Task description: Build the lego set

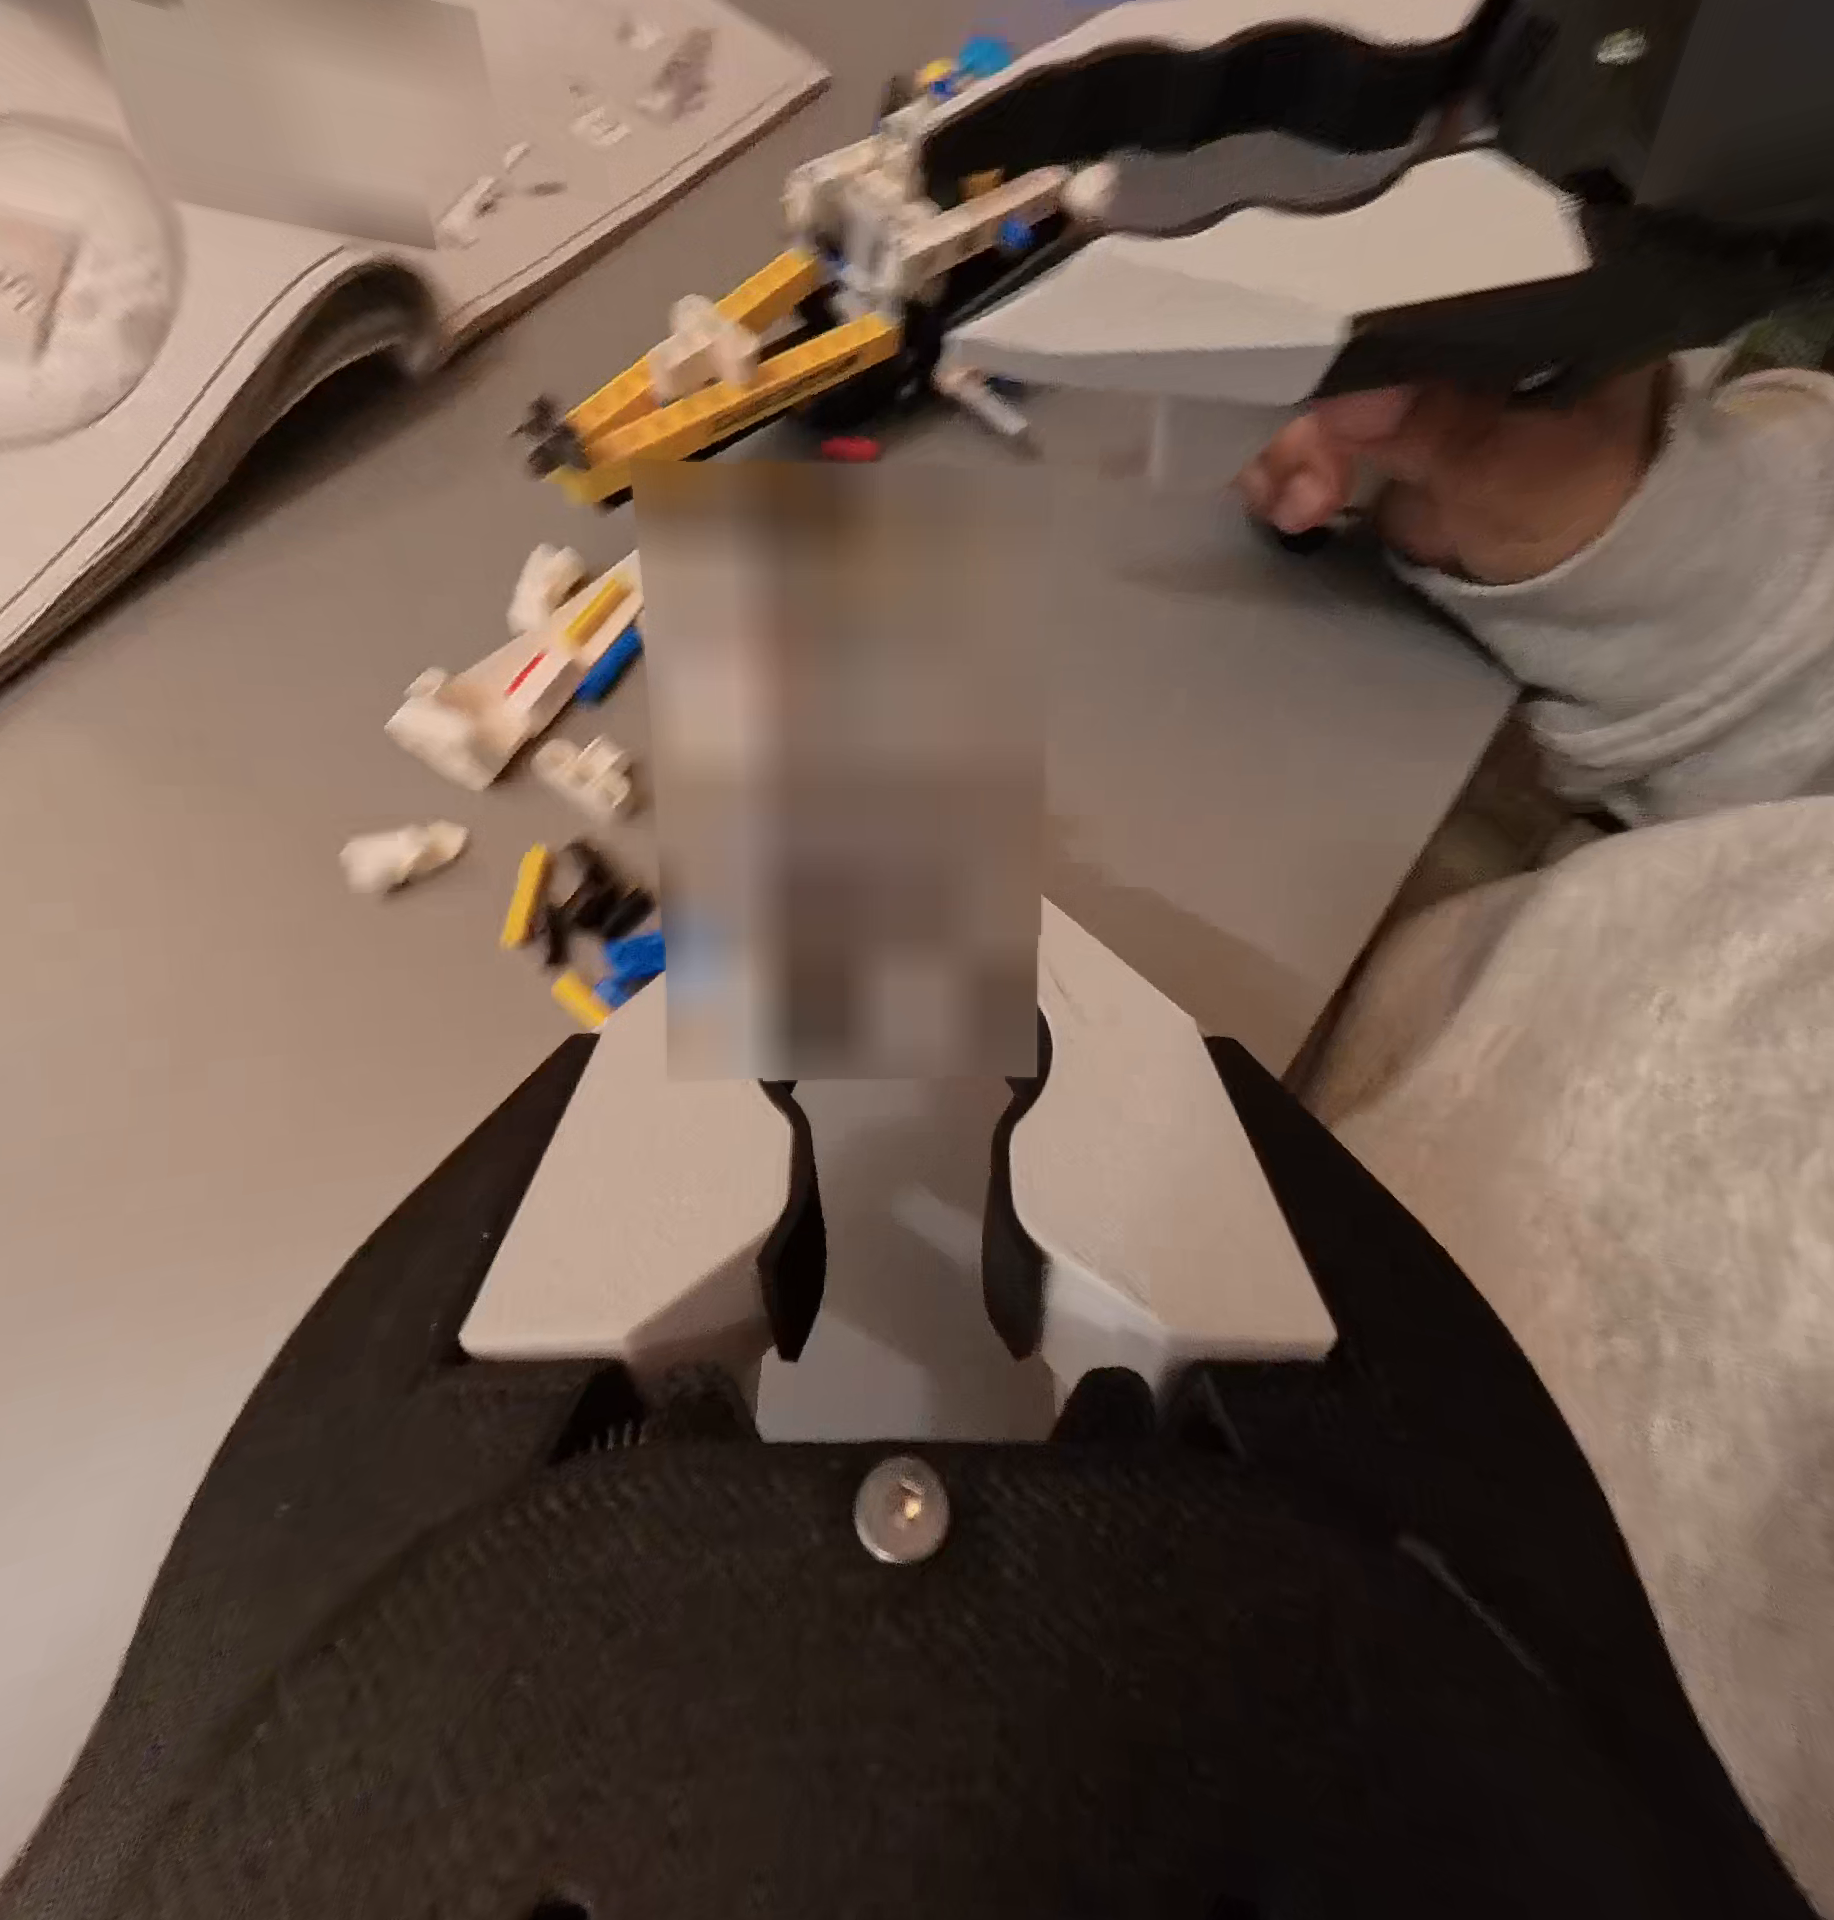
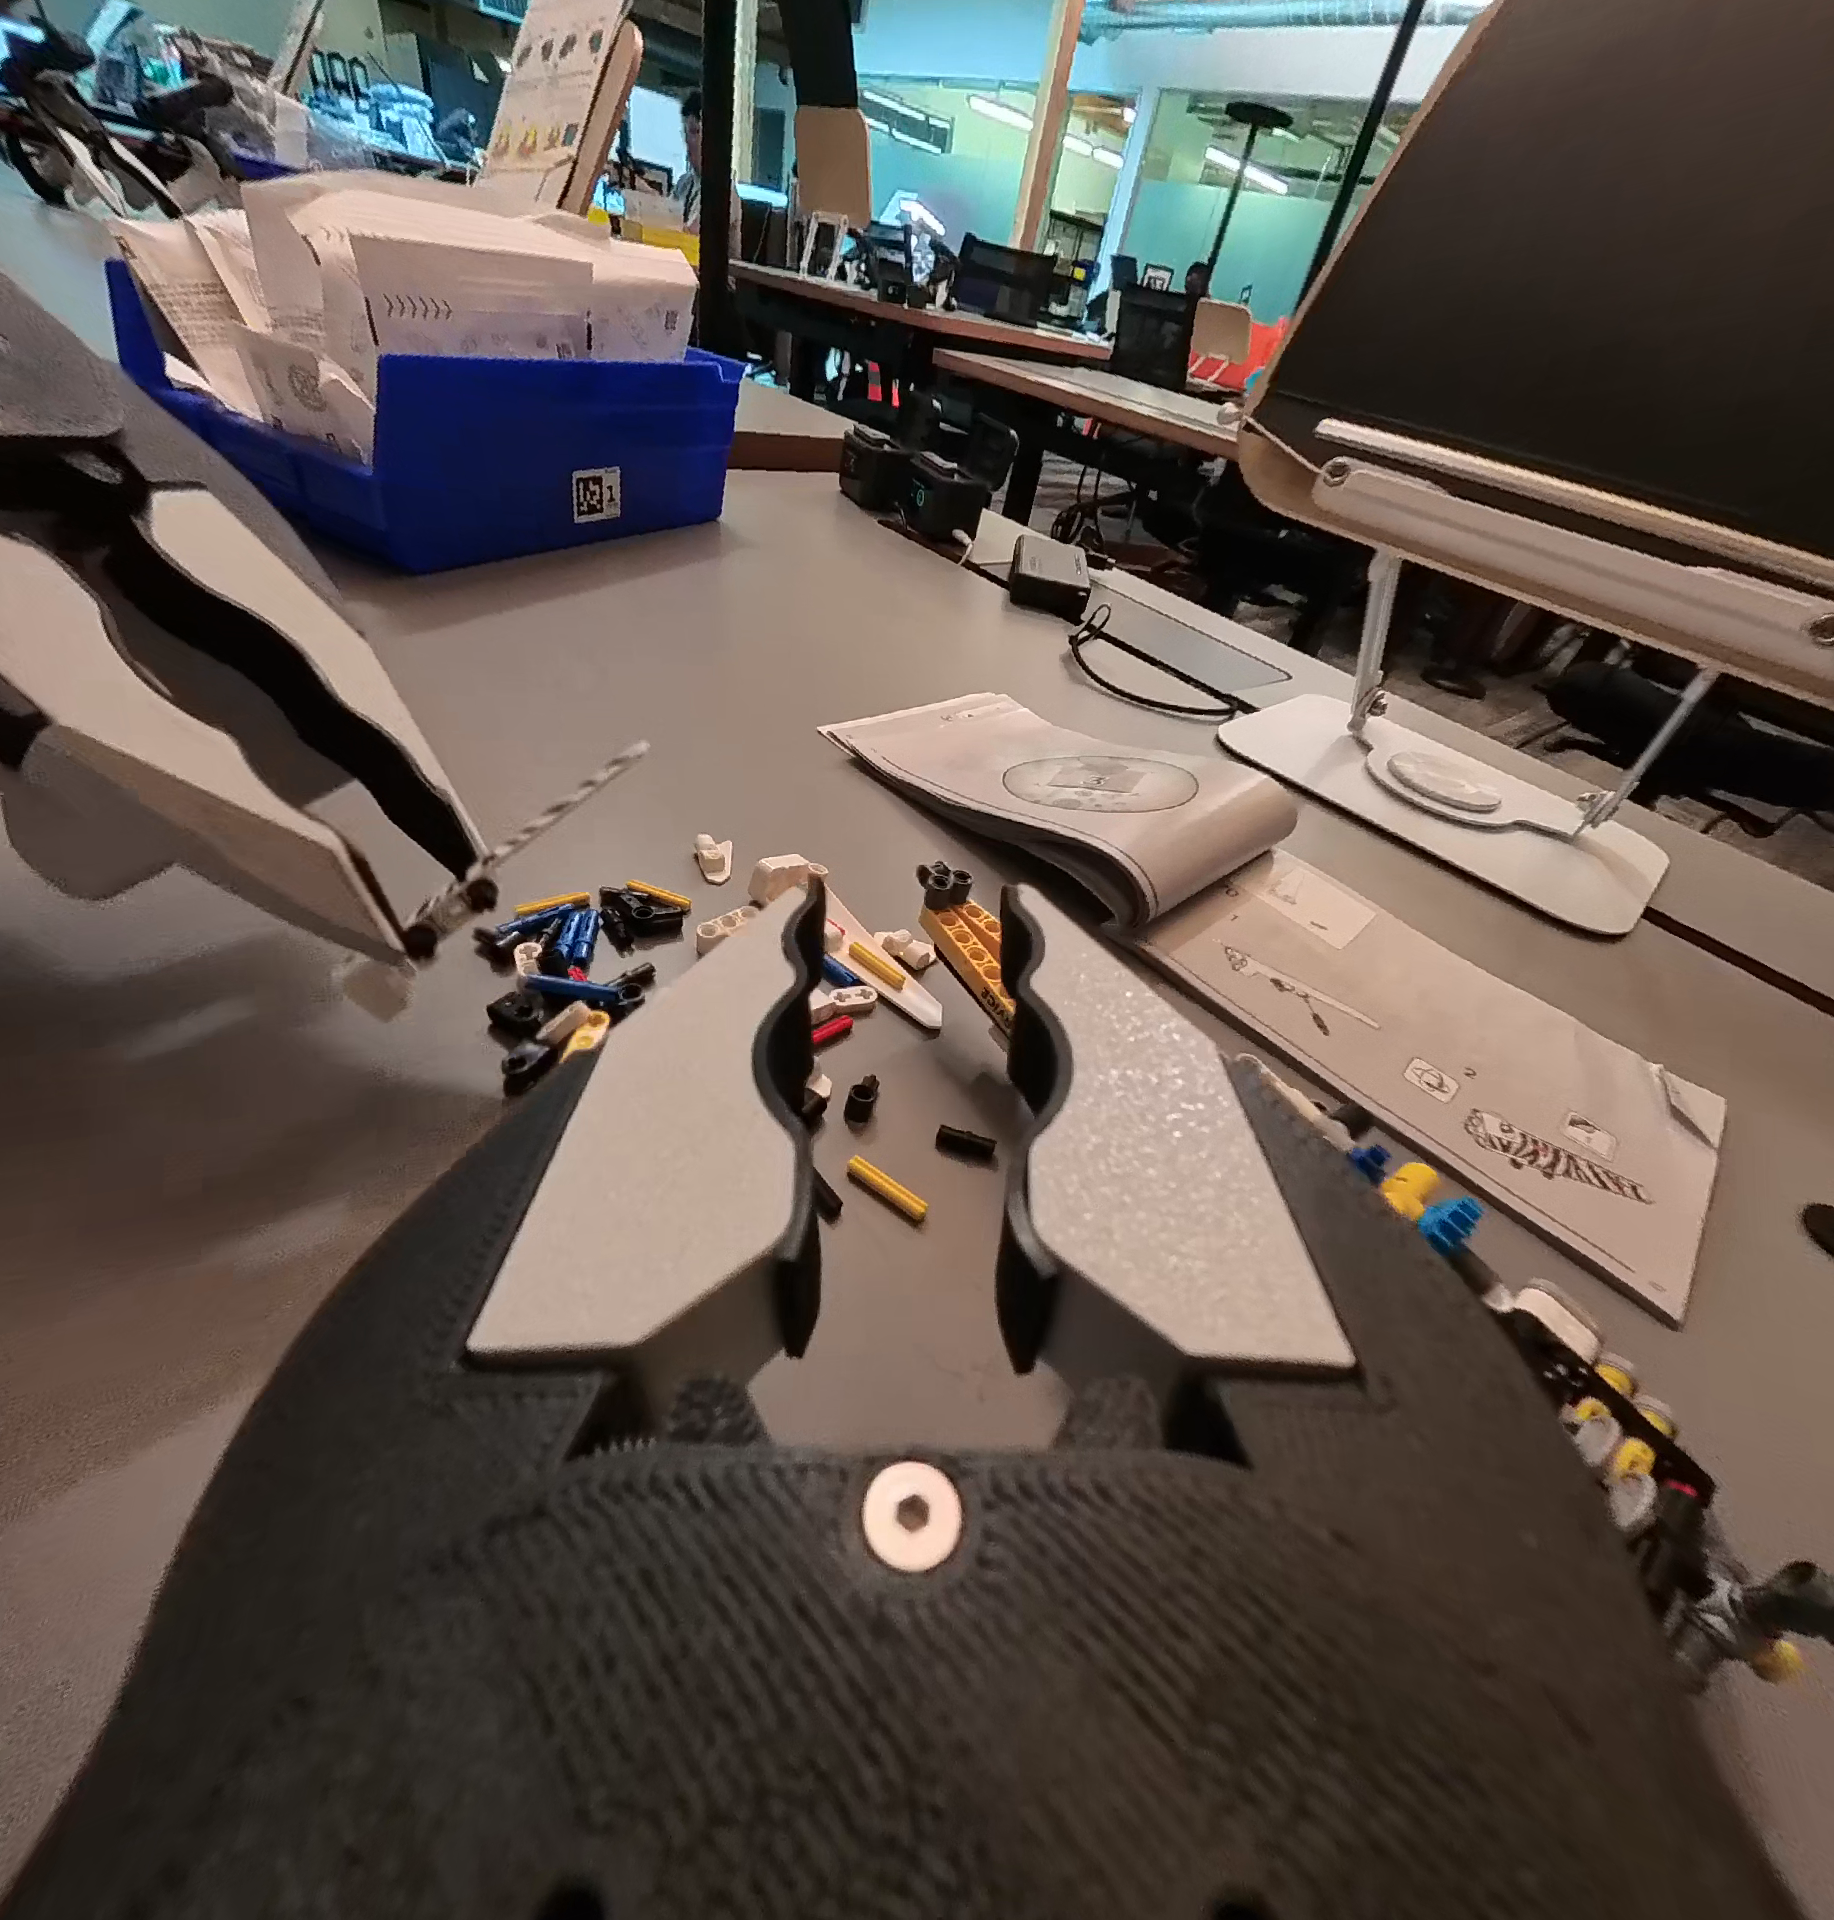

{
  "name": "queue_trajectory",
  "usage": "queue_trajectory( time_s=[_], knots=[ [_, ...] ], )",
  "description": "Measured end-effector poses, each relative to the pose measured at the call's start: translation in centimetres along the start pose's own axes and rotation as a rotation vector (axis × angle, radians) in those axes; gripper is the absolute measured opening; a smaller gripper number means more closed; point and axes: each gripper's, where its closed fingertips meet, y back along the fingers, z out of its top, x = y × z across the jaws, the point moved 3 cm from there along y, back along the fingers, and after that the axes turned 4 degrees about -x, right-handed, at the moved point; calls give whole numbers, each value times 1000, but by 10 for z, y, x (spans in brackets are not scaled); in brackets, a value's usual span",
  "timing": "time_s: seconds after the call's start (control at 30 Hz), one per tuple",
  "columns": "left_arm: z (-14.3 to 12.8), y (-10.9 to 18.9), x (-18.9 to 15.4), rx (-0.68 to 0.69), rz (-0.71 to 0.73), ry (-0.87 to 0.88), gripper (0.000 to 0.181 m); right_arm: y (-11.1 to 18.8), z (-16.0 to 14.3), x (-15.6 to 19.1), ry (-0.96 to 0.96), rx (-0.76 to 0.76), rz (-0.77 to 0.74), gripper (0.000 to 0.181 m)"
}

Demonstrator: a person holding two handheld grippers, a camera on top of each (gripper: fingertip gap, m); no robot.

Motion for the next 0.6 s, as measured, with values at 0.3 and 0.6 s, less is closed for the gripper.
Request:
queue_trajectory(
  time_s=[0.3, 0.6],
  knots=[
    [34, -52, -58, 84, -279, -242, 27, 27, 7, -28, -81, 77, -17, 29],
    [37, -90, -67, 205, -346, -373, 27, 68, -12, -42, -243, 117, -17, 21]
  ],
)
